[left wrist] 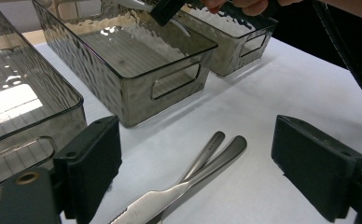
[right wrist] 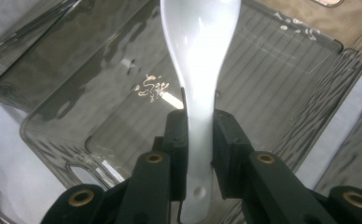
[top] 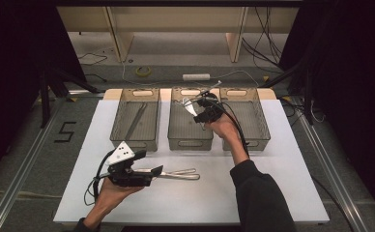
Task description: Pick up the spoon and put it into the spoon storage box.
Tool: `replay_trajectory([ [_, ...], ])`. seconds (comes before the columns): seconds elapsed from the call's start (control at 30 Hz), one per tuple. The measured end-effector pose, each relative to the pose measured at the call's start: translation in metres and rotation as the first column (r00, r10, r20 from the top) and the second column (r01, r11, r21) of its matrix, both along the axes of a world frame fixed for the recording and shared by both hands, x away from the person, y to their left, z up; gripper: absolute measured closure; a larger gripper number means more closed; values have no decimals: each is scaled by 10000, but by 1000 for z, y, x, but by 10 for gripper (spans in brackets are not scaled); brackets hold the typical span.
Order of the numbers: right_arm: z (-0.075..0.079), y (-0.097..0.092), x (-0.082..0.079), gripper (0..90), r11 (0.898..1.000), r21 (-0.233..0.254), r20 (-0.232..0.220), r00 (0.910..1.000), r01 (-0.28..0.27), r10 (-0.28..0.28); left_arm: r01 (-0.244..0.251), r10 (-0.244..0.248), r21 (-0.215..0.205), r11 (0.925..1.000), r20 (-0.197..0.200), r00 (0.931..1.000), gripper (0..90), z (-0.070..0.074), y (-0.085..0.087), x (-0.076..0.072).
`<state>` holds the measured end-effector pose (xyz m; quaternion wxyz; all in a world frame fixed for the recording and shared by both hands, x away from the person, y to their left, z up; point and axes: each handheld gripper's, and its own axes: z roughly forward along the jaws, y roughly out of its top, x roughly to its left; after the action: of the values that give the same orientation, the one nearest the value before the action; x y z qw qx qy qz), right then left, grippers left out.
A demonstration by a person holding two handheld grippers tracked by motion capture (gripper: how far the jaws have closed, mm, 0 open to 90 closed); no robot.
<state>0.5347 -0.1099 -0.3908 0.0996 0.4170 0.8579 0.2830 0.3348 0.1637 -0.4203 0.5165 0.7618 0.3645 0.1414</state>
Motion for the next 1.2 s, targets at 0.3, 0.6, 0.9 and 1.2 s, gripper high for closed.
replay_trajectory([
  [0.3,-9,7,0,772,9998,-209,-265,9996,75,-81,21,-21,49,10000,-27,10000,153,0,0,0],
  [0.6,-21,10,0,665,9994,-329,-634,9979,94,-114,35,-35,40,10000,-73,10000,153,0,0,0],
  [0.9,-8,4,-5,439,9999,14,-171,9997,153,-152,74,-73,68,9999,-132,9999,153,-1,-1,1],
  [1.2,17,-21,-38,342,9956,758,529,9973,-543,504,168,-164,132,9998,-258,9995,153,-2,-3,1],
])
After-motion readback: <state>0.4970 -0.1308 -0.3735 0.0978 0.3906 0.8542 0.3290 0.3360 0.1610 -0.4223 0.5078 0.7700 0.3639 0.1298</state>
